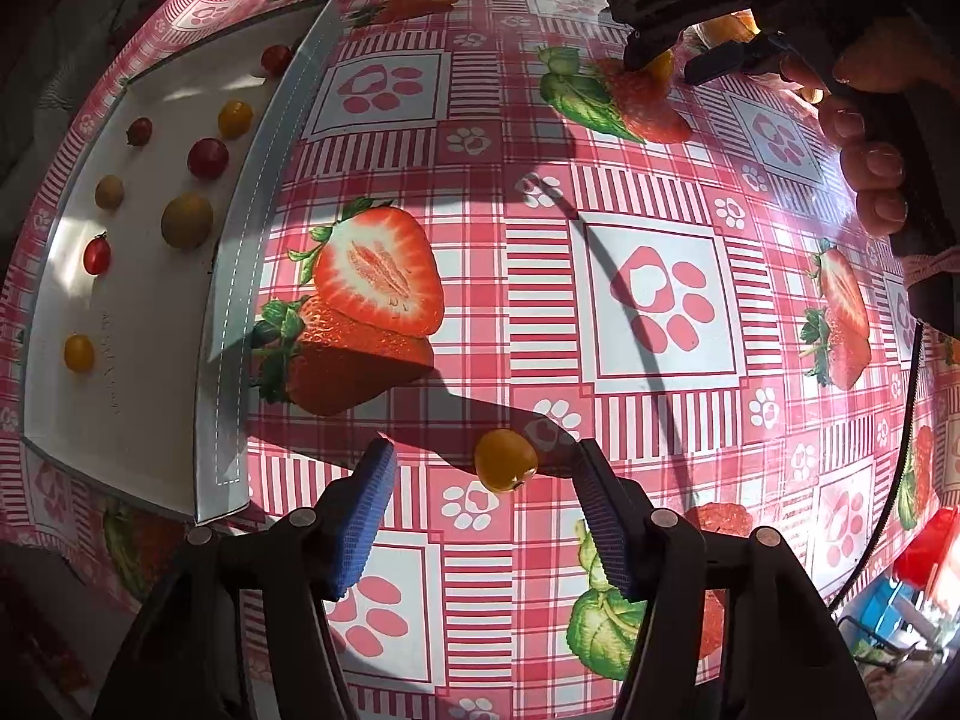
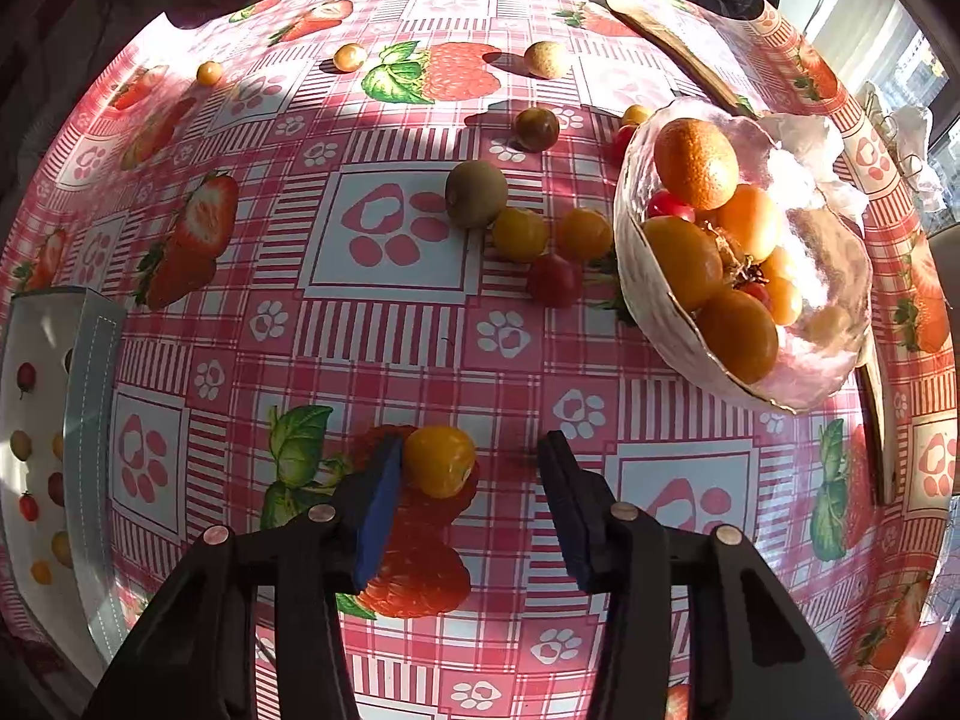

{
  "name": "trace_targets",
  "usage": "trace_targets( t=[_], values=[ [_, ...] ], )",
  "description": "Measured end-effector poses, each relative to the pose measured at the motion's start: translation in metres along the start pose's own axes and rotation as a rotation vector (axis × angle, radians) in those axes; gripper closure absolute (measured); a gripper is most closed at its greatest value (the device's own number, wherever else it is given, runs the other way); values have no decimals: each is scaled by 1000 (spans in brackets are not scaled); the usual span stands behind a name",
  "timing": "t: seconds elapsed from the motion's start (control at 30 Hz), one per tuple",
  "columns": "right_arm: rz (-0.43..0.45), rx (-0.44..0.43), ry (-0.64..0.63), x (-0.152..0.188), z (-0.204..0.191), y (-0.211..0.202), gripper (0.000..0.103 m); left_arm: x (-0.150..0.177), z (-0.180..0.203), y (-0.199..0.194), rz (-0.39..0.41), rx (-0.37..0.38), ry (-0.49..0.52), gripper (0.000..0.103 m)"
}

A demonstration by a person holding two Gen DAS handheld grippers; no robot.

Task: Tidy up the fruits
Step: 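Grasp a yellow cherry tomato from the tablecloth with each gripper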

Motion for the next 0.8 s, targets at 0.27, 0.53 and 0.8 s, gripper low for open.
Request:
trace_targets(
  t=[0.27, 0.53, 0.8],
  values=[
    [-30, -66, 8, 13, 0, -10, 77, 3, 11, -5, -44, 113, -1, 81],
    [-85, -122, 76, 61, 17, -30, 77, 5, 2, -14, -66, 199, -25, 81],
    [-130, -156, 147, 106, 25, -53, 77, -19, -8, -36, -44, 216, 22, 81]
  ],
)
Point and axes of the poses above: each gripper's, at about its wrist camera, not at the fingertips, and y roughly the way its jaws point, z to its right, x to its underside, the point moved 5 cm from there along y, roughly the way its jaws point, and after that the axes turned 2 degrees about z, right-handed, at the moved point
